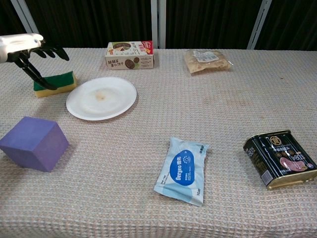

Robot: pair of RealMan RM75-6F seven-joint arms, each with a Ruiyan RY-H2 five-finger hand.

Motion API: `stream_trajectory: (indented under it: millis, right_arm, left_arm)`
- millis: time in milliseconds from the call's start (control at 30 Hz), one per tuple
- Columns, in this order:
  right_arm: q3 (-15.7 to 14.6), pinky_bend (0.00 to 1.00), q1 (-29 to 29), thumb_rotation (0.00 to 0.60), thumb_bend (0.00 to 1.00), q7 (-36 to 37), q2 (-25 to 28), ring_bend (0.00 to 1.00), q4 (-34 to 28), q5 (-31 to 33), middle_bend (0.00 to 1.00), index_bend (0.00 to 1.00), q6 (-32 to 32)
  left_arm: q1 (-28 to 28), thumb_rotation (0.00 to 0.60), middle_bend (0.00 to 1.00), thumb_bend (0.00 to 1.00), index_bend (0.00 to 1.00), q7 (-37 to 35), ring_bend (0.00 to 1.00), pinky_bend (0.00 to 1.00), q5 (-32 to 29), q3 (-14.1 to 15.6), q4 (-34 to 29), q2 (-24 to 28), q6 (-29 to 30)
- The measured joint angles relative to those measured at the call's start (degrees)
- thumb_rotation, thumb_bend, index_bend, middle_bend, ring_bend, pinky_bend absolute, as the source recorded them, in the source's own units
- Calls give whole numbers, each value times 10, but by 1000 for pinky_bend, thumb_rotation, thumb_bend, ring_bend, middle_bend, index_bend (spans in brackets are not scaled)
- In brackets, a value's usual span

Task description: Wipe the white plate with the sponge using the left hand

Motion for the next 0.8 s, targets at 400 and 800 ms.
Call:
stream_trajectory:
  millis: [400,800]
  right_arm:
    - [-1,0,-2,600,145,-2,-2,0,0,4,40,0,0]
    - [-3,0,-11,600,145,-13,0,0,-7,14,40,0,2]
  left_arm:
    - [-25,600,170,87,241,10,156,154,-47,3,62,-32,-26]
    - [-51,600,171,87,248,15,156,153,-87,7,180,-71,-86]
